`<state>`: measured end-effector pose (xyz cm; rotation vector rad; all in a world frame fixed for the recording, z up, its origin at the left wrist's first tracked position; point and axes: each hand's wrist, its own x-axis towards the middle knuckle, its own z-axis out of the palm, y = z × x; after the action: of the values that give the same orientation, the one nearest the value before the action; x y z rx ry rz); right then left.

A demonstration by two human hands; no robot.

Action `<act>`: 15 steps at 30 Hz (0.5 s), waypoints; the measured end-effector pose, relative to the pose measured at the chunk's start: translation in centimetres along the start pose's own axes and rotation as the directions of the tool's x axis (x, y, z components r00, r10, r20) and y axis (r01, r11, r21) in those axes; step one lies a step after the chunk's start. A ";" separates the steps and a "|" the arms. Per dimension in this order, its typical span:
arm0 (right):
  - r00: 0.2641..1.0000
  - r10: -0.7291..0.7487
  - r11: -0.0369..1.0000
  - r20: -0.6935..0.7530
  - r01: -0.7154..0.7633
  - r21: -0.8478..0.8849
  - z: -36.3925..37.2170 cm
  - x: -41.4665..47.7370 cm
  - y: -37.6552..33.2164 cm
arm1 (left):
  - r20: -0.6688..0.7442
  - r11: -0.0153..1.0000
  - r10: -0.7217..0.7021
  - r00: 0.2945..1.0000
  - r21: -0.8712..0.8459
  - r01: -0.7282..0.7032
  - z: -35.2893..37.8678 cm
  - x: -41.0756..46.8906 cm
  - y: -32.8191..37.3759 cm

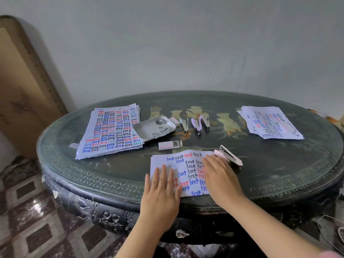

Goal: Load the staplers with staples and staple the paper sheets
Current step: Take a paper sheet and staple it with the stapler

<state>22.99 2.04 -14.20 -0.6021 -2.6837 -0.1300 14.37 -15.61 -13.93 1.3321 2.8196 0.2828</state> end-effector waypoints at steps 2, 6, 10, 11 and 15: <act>0.985 0.012 0.997 0.172 -0.023 0.067 -0.6 -0.7 -1.9 | 0.007 0.999 -0.008 1.000 -0.047 0.009 0.1 -0.1 0.2; 0.939 0.027 0.986 0.344 -0.081 0.146 -0.1 -1.5 -3.3 | -0.020 0.994 -0.092 0.996 -0.052 0.091 0.3 0.6 0.5; 0.920 0.063 0.985 0.388 -0.119 0.122 0.2 -1.5 -3.4 | -0.003 0.994 -0.106 0.994 -0.021 0.106 0.4 1.8 1.0; 0.915 0.070 0.985 0.396 -0.126 0.116 0.2 -1.5 -3.4 | 0.010 0.994 -0.104 0.995 -0.035 0.104 0.5 2.0 1.1; 0.906 0.115 0.979 0.406 -0.172 0.107 0.2 -1.6 -3.0 | 0.025 0.992 -0.111 0.994 -0.051 0.112 0.4 1.8 0.6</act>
<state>22.95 -1.31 -15.06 -0.8586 -2.9870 0.2488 13.70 -13.84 -14.10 1.1559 2.8342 0.3343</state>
